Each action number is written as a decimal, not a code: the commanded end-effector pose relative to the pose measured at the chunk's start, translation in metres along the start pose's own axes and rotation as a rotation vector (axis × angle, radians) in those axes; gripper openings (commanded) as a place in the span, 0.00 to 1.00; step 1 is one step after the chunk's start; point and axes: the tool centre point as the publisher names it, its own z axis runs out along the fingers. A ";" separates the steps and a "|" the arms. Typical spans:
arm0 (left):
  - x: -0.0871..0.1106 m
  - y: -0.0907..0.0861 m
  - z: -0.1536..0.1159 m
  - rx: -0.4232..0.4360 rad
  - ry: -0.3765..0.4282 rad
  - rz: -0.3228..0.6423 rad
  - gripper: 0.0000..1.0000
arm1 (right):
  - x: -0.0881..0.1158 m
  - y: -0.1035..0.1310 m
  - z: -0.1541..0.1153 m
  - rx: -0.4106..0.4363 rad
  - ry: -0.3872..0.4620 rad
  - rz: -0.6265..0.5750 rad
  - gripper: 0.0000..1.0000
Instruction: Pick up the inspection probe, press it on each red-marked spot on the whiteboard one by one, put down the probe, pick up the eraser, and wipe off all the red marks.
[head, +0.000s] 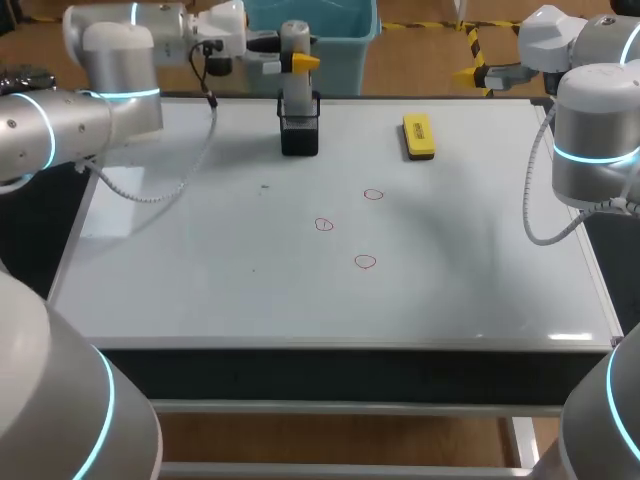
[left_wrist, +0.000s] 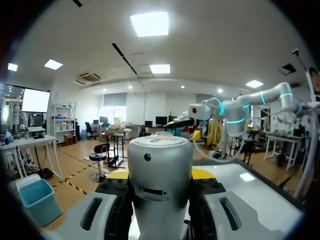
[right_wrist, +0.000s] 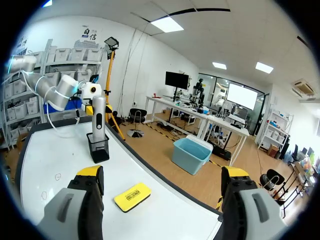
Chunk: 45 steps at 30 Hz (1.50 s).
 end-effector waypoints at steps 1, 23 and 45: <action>0.013 -0.022 -0.005 -0.034 -0.032 0.014 0.00 | 0.000 0.000 0.000 0.001 0.001 0.000 1.00; 0.036 -0.089 -0.062 0.016 -0.126 0.045 0.00 | 0.000 0.000 0.000 0.001 0.001 0.000 1.00; 0.066 -0.022 -0.183 -0.038 -0.346 0.017 0.00 | 0.000 0.000 0.000 0.001 0.001 0.000 1.00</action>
